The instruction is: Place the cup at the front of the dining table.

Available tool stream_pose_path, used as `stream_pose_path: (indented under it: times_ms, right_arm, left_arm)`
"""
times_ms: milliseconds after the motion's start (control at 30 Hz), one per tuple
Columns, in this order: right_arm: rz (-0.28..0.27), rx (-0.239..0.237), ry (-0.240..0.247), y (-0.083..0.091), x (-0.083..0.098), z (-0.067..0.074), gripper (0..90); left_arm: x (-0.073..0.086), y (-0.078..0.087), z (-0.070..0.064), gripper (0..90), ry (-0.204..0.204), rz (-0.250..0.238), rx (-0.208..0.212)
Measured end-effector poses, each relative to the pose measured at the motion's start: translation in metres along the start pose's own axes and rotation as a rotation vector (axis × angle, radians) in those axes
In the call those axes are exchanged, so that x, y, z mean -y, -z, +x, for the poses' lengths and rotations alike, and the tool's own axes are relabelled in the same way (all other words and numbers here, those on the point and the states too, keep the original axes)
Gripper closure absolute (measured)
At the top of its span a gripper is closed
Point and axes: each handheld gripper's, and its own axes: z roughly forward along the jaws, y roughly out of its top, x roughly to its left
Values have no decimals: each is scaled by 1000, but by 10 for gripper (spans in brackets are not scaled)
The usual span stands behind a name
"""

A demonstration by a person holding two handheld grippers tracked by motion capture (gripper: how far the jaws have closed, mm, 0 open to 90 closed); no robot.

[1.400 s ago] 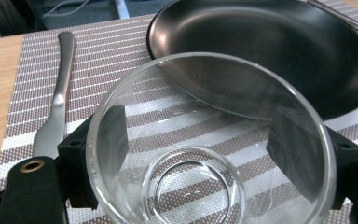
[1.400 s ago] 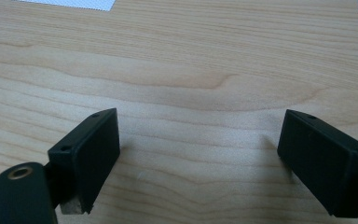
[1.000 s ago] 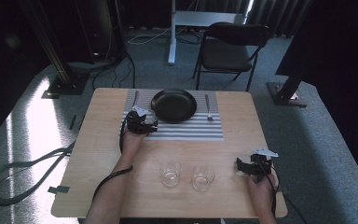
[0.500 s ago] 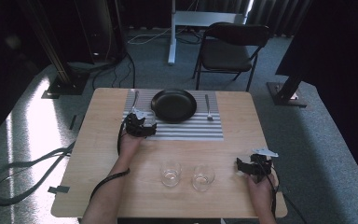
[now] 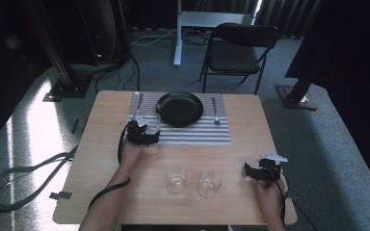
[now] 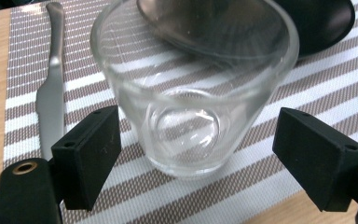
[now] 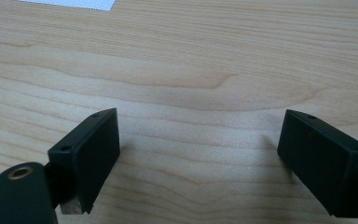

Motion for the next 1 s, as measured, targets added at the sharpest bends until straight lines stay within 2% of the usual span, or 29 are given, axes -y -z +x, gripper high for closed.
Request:
stream_pose_path:
  times_ms: [233,367,633,667,767,1000]
  right_arm:
    - [0,0,0,0,0,0,122]
    - [0,0,0,0,0,0,122]
    - [0,0,0,0,0,0,122]
    - [0,0,0,0,0,0,122]
    - [0,0,0,0,0,0,122]
    - [0,0,0,0,0,0,122]
  left_arm:
    - [7,4,-2,159,9,-4,11]
    - [11,8,-4,159,0,0,22]
    - [17,18,-3,159,26,-6,53]
    - [19,22,-3,159,18,-10,50]
    - [21,29,-3,159,34,-16,65]
    - [28,43,-3,159,40,-24,80]
